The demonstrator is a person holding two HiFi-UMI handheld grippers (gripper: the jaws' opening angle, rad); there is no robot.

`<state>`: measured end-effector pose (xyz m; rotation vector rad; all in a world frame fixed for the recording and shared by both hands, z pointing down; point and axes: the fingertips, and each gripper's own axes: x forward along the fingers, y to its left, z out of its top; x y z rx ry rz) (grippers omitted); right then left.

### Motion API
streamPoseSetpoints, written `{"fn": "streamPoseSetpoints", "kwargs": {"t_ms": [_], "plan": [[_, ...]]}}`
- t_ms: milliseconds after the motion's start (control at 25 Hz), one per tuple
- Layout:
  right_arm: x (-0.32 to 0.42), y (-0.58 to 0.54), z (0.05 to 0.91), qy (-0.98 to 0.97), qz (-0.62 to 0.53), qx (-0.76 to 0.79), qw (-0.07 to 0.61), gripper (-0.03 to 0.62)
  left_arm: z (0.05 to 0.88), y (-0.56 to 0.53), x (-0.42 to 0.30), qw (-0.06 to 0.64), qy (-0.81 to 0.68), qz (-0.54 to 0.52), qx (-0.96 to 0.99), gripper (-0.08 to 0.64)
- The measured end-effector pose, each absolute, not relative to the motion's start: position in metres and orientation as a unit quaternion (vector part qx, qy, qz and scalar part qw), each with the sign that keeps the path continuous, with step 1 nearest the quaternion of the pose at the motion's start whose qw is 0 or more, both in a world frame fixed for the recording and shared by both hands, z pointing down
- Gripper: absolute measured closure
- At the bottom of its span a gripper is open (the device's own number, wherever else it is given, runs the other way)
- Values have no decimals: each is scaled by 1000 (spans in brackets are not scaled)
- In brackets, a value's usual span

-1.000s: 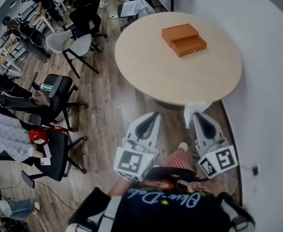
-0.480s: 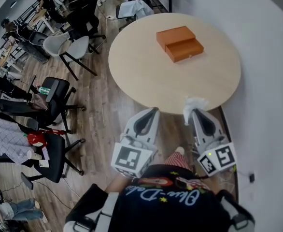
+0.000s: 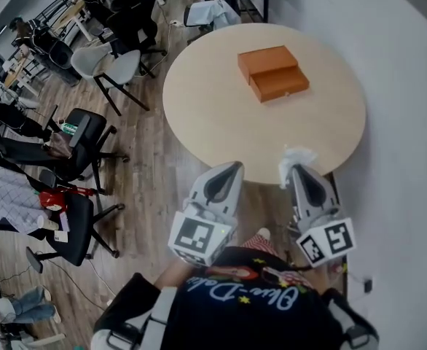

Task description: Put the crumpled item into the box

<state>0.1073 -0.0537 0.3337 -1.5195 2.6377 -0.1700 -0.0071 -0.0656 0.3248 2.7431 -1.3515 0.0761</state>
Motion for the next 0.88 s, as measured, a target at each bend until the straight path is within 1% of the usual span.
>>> {"fn": "streamPoseSetpoints", "kwargs": {"t_ms": [640,880], "plan": [[180,-81,330,868,-69,-487,69,589,321,-97,65,33,-449,25,892,568],[183,-91,334,872,-77,-477,73,589,325,-100,59,33,-470,46,881,568]]}}
